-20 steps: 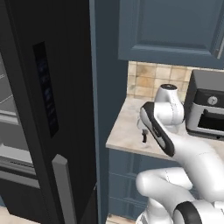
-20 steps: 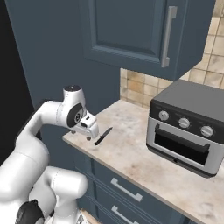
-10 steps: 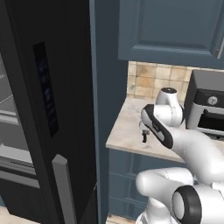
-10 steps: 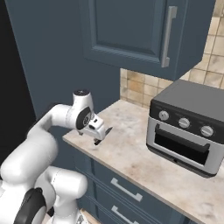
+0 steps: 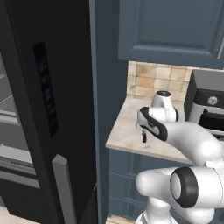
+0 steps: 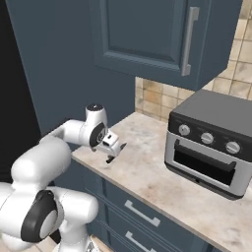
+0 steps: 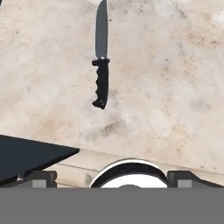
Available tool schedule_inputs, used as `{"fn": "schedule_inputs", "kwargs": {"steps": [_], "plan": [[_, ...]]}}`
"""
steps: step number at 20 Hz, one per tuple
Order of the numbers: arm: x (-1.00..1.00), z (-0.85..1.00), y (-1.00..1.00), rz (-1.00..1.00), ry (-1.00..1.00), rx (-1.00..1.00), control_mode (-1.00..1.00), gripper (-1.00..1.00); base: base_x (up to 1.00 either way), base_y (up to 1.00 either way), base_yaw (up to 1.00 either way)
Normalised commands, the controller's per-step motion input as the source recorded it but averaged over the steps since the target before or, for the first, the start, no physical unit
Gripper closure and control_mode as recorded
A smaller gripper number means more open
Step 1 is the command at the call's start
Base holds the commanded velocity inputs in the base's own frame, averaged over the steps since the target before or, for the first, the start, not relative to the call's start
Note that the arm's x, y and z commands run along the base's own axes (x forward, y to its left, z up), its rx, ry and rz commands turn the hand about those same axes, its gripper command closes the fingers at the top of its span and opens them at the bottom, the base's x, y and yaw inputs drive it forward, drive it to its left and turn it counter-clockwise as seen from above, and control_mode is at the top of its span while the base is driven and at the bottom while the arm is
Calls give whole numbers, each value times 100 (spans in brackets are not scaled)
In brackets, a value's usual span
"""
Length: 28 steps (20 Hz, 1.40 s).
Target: Retrieve the butter from the fridge and place it on a plate on the dining table. Then retrieve the butter knife by the fridge and place it near the plate.
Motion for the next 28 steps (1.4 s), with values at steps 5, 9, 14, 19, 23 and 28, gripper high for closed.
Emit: {"fn": "schedule_inputs", "kwargs": {"steps": [5, 9, 14, 19, 23, 28], "plan": [[44, -6, 2, 0, -1, 0, -100, -100, 0, 0, 0], [41, -23, 0, 0, 0, 0, -100, -100, 0, 0, 0], [30, -39, -4, 0, -4, 0, -100, -100, 0, 0, 0], [23, -42, -2, 0, -5, 0, -100, -100, 0, 0, 0], [10, -36, 0, 0, -8, 0, -100, -100, 0, 0, 0], [12, -30, 0, 0, -9, 0, -100, -100, 0, 0, 0]]}}
